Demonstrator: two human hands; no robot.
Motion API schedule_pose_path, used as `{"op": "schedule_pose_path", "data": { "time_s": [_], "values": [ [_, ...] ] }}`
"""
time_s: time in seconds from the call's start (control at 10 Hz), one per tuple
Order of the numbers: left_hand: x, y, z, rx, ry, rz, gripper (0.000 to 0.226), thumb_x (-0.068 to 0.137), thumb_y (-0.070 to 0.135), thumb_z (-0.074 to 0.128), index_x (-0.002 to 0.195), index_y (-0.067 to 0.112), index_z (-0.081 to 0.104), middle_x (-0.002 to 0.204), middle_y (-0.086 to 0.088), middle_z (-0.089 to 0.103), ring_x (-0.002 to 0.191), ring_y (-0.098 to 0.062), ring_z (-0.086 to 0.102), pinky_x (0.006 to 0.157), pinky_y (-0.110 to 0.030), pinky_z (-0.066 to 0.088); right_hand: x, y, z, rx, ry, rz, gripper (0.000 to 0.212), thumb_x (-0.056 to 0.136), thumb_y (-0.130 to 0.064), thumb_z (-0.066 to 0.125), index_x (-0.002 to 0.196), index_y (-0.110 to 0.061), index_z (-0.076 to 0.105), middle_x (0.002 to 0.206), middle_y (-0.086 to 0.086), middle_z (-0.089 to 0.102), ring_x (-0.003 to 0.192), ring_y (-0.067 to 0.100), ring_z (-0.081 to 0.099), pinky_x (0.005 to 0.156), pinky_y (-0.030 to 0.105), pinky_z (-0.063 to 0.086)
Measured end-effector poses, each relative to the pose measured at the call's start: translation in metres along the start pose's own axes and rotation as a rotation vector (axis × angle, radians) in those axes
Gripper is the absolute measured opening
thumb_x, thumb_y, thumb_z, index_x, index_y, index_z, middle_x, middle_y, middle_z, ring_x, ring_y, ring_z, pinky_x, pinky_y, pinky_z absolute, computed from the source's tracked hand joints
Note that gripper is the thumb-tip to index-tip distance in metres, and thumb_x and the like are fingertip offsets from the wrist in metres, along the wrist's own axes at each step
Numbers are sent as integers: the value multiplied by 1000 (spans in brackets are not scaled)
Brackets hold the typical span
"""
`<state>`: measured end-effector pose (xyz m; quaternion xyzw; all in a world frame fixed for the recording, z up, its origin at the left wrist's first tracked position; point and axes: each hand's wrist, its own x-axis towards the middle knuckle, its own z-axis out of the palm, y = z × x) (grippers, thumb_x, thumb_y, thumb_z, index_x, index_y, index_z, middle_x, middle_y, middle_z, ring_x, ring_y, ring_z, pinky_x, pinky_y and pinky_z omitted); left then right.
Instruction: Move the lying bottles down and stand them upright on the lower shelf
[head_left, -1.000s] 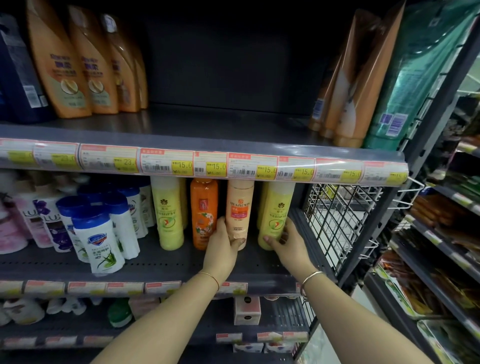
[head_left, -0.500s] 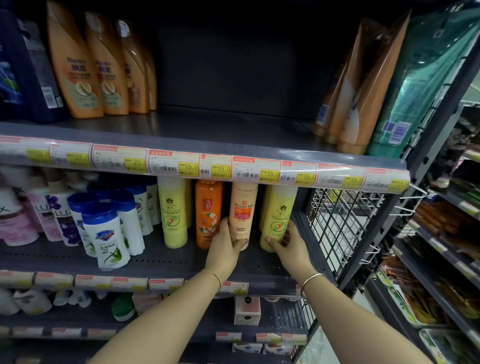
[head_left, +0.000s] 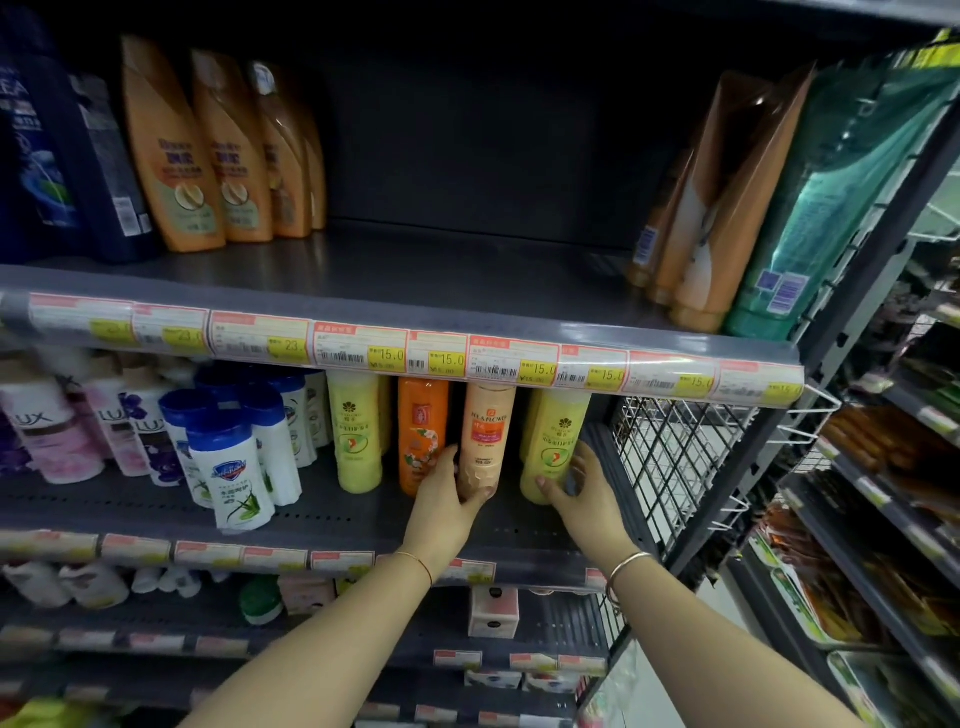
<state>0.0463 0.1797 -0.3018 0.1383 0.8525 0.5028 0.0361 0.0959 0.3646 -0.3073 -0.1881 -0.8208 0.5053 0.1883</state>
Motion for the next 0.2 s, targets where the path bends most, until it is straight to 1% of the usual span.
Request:
{"op": "schedule_pose_path", "data": {
  "time_s": [0.1, 0.2],
  "values": [
    [-8, -1, -10, 52, 13, -11, 63, 86, 28, 69, 142, 16, 41, 141, -4, 51, 129, -20, 49, 107, -38, 42, -9, -7, 0, -35, 61, -20, 61, 86, -23, 70, 141, -16, 43, 136, 2, 56, 126, 17, 52, 104, 34, 43],
    [-9, 6, -20, 95, 36, -2, 54, 88, 31, 66, 137, 17, 47, 137, -5, 54, 126, -19, 51, 104, -34, 44, -18, -17, 2, -93, 172, -88, 42, 89, -23, 66, 128, -15, 53, 121, 3, 57, 115, 20, 56, 96, 36, 48]
  ]
}}
